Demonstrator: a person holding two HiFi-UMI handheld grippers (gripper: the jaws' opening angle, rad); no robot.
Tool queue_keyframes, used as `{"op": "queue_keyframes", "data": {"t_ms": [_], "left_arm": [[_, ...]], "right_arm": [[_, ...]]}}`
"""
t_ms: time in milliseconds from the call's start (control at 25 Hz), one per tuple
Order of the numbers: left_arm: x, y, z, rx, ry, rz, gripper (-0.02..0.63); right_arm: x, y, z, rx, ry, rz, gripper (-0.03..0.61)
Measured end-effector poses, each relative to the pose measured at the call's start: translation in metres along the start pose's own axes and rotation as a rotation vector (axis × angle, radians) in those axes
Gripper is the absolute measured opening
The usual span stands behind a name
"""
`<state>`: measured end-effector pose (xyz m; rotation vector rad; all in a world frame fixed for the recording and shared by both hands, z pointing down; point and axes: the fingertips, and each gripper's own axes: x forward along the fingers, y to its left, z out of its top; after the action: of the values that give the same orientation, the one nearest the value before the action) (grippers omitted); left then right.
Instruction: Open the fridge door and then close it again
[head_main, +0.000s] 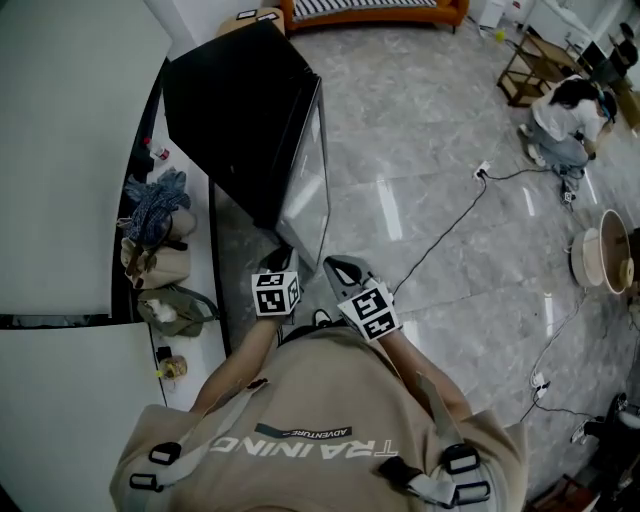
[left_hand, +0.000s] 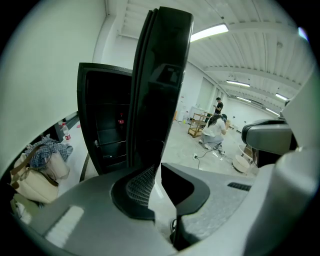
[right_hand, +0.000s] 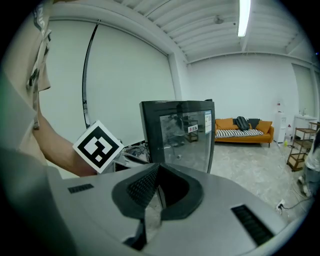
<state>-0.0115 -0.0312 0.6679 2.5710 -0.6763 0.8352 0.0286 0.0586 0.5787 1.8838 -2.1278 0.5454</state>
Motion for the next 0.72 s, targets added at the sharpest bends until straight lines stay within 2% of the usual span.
{"op": "queue_keyframes", "data": {"t_ms": [200,400,720], "left_arm": [[0.002,-0.005,0.000,-0.001,0.011,-0.005,0.037],[0.003,-0.007,-0.002,-0.024,0.012,0.052,0.037],[0.010,-0.032,-0.009,-0.106,0.004,0.144,0.037]], "right_arm": [[-0.003,0.000,0.001,-0.003,-0.008,0.010,-0.005],[-0.010,0.000,-0.009,-0.002,-0.004,0.056,-0.005],[-0.039,-0.032,-0.028,0.029,0.010,0.116,-0.005]]}}
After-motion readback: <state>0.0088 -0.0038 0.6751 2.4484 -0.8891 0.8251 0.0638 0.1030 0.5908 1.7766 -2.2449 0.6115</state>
